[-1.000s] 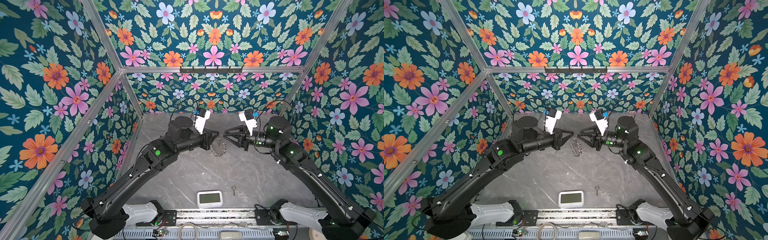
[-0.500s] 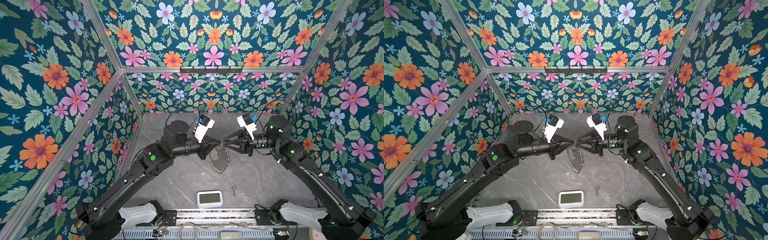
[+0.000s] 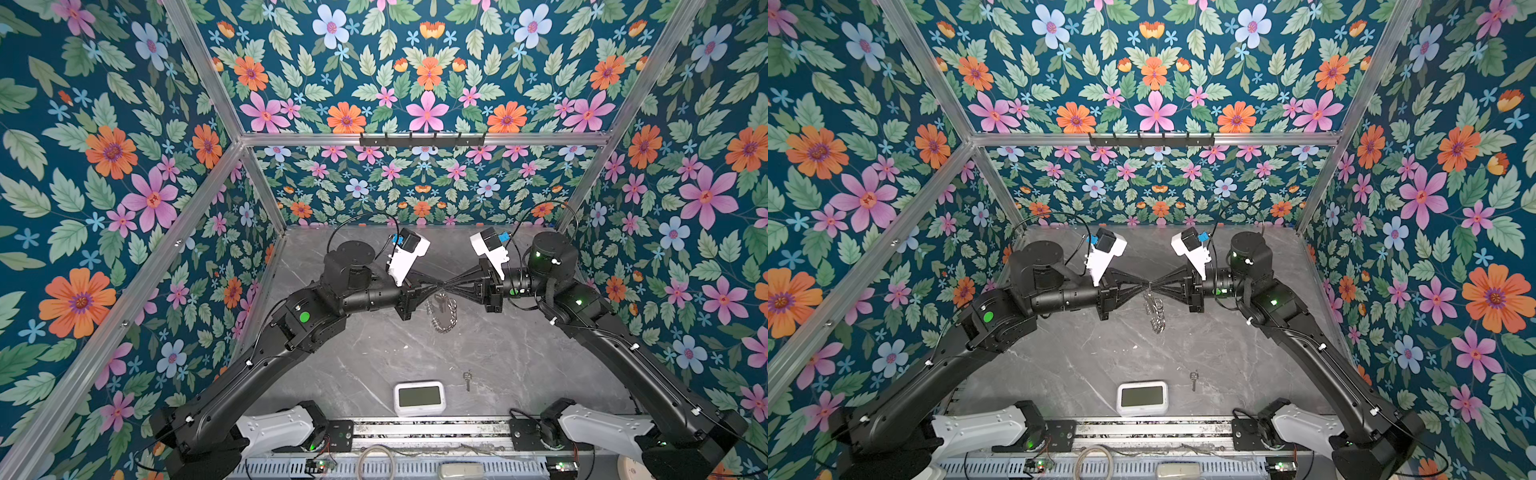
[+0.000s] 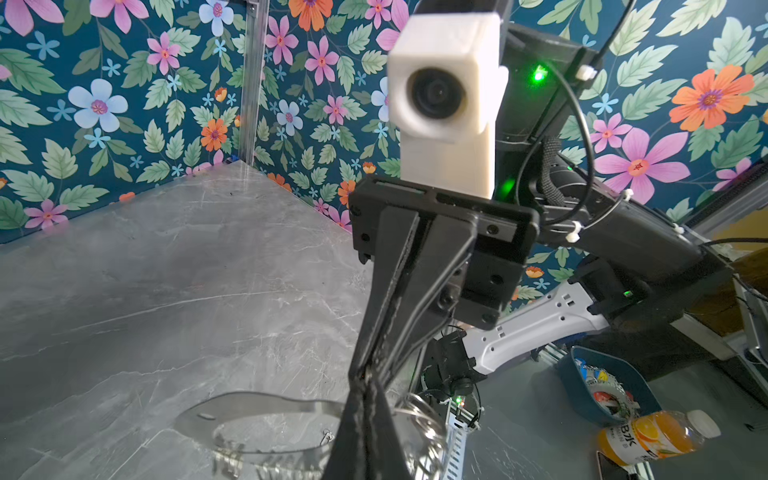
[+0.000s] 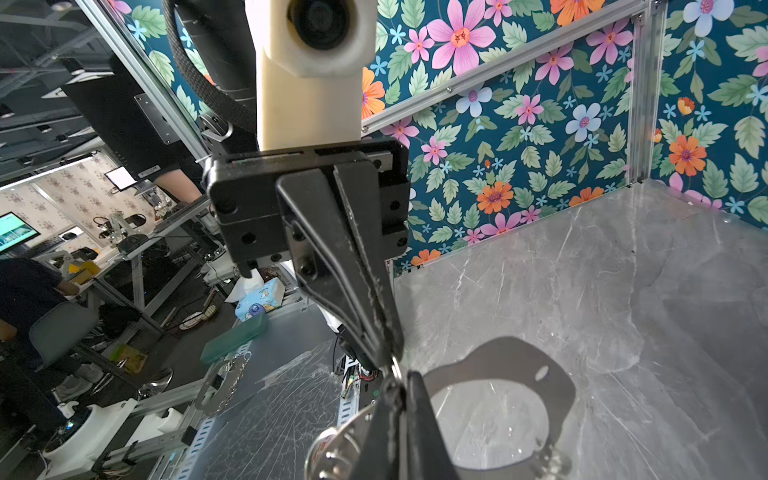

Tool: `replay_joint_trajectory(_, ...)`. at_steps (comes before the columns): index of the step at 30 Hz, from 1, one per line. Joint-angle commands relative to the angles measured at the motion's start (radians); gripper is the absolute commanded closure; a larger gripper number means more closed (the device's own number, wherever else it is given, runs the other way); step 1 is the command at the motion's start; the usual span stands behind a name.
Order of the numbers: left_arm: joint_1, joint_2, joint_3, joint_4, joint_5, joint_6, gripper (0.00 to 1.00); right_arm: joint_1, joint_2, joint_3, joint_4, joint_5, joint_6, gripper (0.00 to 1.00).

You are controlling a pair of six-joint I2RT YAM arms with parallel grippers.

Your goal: Remove the keys from the keyring

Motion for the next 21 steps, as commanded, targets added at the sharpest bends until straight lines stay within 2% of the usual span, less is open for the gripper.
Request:
replay_joint_trajectory(1,0.000,0.001,0.002,0.061,0.019,-0.011,1.00,0.002,0.002,-0.014,0.107,-0.009,0.052,1.00)
replay_joint_trajectory(4,0.000,-0.003,-0.004,0.076,0.018,-0.020,1.00,0.000,-0.008,-0.048,0.201,0.006,0.113,1.00)
replay_joint_trajectory(6,0.000,-0.016,-0.018,0.090,0.005,-0.021,0.81,0.001,-0.019,-0.063,0.236,0.029,0.134,1.00)
replay_joint_trajectory(7,0.000,-0.028,-0.030,0.101,-0.005,-0.021,0.74,0.000,-0.029,-0.076,0.262,0.049,0.147,1.00)
replay_joint_trajectory(9,0.001,-0.058,-0.064,0.129,-0.026,-0.017,0.67,0.000,-0.048,-0.097,0.305,0.076,0.164,1.00)
replay_joint_trajectory(14,0.002,-0.114,-0.140,0.224,-0.022,-0.018,0.66,0.000,-0.068,-0.152,0.446,0.121,0.245,1.00)
replay_joint_trajectory(21,0.002,-0.096,-0.143,0.246,-0.031,-0.005,0.71,0.001,-0.065,-0.175,0.561,0.104,0.325,1.00)
